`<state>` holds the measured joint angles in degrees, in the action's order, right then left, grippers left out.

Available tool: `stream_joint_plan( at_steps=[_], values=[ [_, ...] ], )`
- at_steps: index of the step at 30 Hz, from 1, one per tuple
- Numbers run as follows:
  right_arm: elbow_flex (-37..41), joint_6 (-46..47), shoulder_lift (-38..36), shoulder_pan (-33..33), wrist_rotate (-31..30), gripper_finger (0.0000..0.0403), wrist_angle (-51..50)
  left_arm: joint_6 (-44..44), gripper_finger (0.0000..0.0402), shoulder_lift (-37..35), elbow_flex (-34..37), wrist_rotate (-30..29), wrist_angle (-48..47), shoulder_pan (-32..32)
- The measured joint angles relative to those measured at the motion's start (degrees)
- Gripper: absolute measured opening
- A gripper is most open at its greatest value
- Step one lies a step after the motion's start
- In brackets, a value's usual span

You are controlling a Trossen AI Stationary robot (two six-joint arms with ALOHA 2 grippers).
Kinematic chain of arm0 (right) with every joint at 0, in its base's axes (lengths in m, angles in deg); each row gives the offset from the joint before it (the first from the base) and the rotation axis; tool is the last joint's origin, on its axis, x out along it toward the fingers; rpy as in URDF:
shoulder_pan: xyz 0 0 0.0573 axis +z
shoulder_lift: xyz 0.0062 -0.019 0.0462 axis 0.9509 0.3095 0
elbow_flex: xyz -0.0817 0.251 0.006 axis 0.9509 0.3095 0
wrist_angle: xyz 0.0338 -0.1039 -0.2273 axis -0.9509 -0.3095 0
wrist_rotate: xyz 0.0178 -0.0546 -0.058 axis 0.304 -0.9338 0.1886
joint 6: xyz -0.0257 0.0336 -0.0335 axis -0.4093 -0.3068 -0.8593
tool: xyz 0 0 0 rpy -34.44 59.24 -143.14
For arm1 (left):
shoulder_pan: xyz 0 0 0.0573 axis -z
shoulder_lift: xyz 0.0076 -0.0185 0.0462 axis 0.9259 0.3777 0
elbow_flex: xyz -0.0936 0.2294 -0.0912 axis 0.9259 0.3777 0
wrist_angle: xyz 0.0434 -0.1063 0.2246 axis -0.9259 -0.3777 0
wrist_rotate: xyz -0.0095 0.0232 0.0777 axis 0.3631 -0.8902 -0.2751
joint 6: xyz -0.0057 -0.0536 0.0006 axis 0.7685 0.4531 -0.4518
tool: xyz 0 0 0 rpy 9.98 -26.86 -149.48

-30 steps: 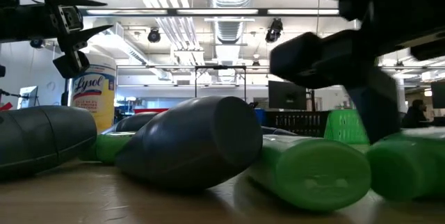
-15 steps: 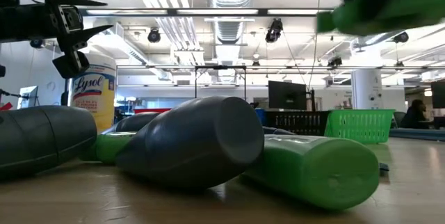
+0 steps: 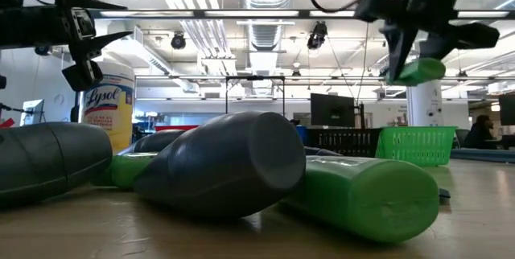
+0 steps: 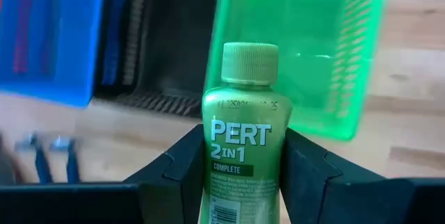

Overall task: Pick & Place Travel size toiletries
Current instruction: Put the shampoo into the black basket

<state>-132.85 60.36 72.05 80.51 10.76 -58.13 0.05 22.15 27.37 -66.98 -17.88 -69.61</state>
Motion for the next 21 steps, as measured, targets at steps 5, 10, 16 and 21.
stream_joint_plan(
  at_steps=[5, 10, 16, 21],
  values=[
    [5.4, -3.2, -4.6, -6.5, 0.5, 0.0146, 2.6, 1.7, 0.0168, 0.0, 0.0, 0.0, 0.0, 0.0],
    [9.5, -8.7, -4.8, -11.2, 3.1, 0.0141, 8.0, 4.0, 0.0168, 0.0, 0.0, 0.0, 0.0, 0.0],
    [11.9, -13.1, -4.2, -15.1, 3.9, 0.0144, 11.4, 6.7, 0.0168, 0.0, 0.0, 0.0, 0.5, 0.0],
    [11.6, -16.4, -4.2, -16.3, 3.9, 0.0140, 15.6, 7.4, 0.0168, 0.0, 0.0, 0.0, 1.3, 0.0]
  ],
)
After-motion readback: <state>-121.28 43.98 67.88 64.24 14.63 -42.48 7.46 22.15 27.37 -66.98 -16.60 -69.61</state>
